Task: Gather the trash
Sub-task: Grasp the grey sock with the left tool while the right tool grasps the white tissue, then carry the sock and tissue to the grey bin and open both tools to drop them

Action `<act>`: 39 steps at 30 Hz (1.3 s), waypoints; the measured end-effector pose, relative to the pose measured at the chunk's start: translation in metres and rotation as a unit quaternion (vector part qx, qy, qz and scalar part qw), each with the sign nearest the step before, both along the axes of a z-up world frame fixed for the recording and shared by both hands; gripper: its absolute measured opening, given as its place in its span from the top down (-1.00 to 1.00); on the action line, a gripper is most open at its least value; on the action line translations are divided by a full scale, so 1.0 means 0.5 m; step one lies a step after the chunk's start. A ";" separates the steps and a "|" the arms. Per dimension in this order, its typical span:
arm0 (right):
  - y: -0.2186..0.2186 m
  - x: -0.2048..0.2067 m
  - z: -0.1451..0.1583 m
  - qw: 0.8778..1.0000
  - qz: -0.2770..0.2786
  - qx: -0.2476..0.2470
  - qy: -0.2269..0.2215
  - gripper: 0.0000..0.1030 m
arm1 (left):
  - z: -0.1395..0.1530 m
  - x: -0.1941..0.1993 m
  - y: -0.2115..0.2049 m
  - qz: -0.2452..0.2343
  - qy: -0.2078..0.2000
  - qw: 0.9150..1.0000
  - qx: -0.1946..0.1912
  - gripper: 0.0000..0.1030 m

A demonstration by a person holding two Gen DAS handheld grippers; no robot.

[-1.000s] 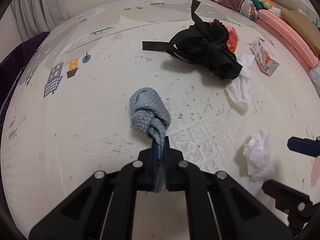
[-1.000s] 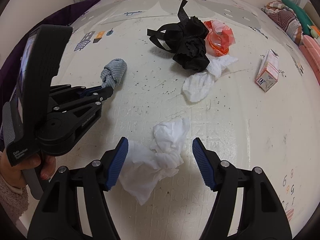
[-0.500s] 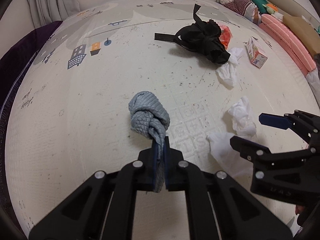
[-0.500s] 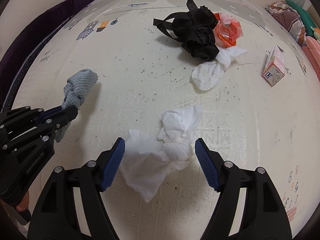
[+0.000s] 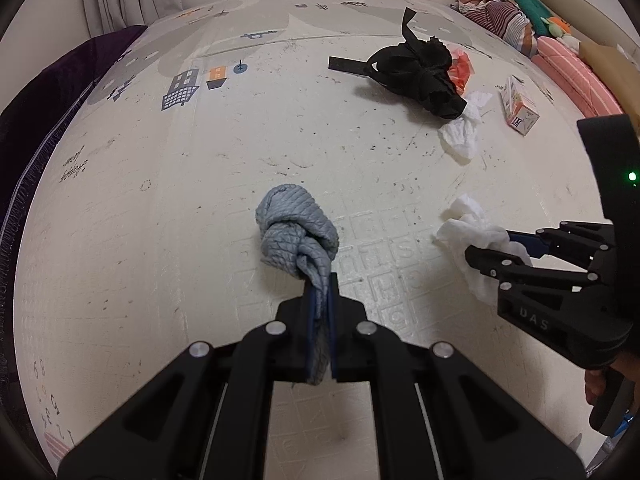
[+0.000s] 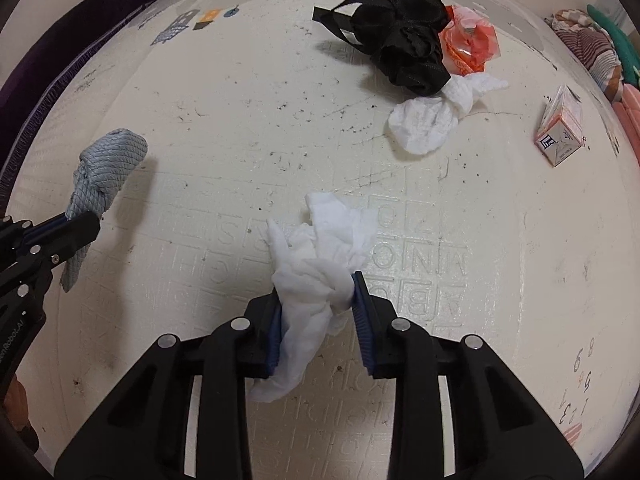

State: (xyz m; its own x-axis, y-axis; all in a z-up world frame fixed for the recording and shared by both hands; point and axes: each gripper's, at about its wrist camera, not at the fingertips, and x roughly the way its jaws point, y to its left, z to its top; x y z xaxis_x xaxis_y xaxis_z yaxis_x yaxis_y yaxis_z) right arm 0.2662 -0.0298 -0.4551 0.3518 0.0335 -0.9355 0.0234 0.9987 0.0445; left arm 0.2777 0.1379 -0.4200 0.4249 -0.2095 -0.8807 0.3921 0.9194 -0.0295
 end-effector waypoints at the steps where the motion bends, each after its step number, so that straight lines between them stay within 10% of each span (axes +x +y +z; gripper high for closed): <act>1: 0.000 -0.005 0.014 1.000 0.006 0.003 -0.007 0.43 | 0.005 -0.003 0.000 0.003 -0.001 1.000 -0.001 0.89; 21: 0.097 -0.134 0.221 0.975 0.212 0.045 -0.045 0.43 | 0.167 -0.233 0.104 0.182 -0.012 0.983 0.001 0.88; 39: 0.456 -0.397 0.307 0.892 0.441 0.079 -0.058 0.43 | 0.263 -0.633 0.359 0.407 -0.017 0.913 0.014 0.88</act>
